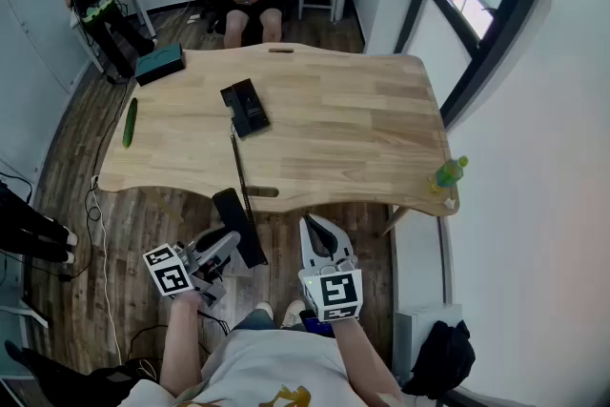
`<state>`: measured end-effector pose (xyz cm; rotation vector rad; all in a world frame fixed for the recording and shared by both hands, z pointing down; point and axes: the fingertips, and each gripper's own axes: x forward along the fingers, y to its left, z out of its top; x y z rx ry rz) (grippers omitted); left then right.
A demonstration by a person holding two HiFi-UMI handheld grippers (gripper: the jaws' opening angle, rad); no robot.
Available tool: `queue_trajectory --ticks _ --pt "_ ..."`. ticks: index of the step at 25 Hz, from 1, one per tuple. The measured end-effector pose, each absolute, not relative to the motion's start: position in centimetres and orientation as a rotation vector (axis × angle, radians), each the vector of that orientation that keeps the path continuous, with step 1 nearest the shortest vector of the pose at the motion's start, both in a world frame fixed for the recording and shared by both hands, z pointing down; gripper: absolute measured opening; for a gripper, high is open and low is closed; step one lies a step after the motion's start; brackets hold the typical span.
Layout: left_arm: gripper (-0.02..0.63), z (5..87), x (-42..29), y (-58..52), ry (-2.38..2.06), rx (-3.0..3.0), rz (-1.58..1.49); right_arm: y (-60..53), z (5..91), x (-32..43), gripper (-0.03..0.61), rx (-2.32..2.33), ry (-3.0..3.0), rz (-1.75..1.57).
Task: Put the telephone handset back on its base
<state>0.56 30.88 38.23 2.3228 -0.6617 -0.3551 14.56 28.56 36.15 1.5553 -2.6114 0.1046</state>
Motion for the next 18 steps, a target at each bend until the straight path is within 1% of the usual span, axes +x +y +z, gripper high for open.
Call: queue_trajectory --ticks 18 --pt "0.072 37.3 -0.1 31.5 -0.647 2.314 -0.391 29.2 37.5 14.0 0.005 1.495 -2.629 0.175"
